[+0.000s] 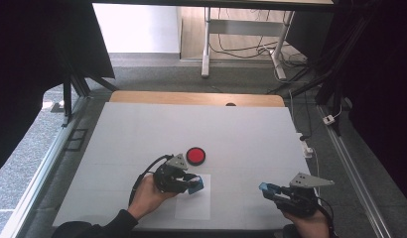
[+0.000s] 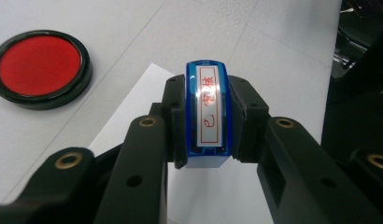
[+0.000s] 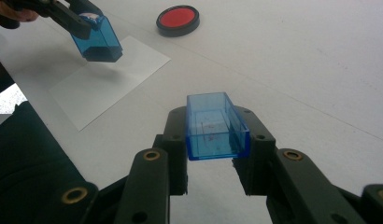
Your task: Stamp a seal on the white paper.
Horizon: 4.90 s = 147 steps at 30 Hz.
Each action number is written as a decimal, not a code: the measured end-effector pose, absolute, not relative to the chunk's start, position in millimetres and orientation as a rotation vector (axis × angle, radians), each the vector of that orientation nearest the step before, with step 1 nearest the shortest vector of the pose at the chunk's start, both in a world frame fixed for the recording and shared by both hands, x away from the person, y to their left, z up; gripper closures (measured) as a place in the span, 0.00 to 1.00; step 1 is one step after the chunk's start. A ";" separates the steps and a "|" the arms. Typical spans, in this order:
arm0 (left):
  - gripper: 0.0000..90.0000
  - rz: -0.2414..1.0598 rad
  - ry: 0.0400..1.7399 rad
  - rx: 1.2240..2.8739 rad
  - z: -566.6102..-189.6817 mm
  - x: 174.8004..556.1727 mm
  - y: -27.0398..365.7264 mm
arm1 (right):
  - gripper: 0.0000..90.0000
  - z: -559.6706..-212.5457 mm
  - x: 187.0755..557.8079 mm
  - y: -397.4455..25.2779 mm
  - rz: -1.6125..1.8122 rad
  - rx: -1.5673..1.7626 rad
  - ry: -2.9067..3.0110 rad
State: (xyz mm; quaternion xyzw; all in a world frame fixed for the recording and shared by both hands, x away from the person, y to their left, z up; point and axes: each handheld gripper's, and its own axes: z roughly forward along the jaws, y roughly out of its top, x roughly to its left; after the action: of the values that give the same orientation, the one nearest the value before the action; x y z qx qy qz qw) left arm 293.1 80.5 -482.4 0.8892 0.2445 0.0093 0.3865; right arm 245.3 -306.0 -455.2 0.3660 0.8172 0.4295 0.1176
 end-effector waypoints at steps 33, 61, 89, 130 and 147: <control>0.79 0.174 0.610 2.395 -497.7 283.7 68.0 | 0.76 -455.7 246.2 -305.5 1.261 1.073 2.398; 0.79 0.023 0.701 2.279 -505.6 295.6 81.5 | 0.76 -455.8 246.3 -304.9 1.245 1.072 2.408; 0.78 0.052 0.673 2.306 -503.3 294.1 79.2 | 0.76 -455.8 246.3 -305.0 1.247 1.067 2.411; 0.78 0.046 0.569 2.086 -439.0 287.6 116.7 | 0.76 -455.4 245.4 -304.6 1.256 1.048 2.407; 0.78 0.035 0.550 2.026 -427.2 288.1 128.9 | 0.76 -455.1 245.3 -303.9 1.242 1.051 2.409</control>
State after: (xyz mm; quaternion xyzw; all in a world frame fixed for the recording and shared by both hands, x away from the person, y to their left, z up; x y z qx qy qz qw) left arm 288.1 128.9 -427.2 0.8369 0.2273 0.0146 0.4977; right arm 245.3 -303.9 -455.1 0.3589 0.8230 0.4244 0.1171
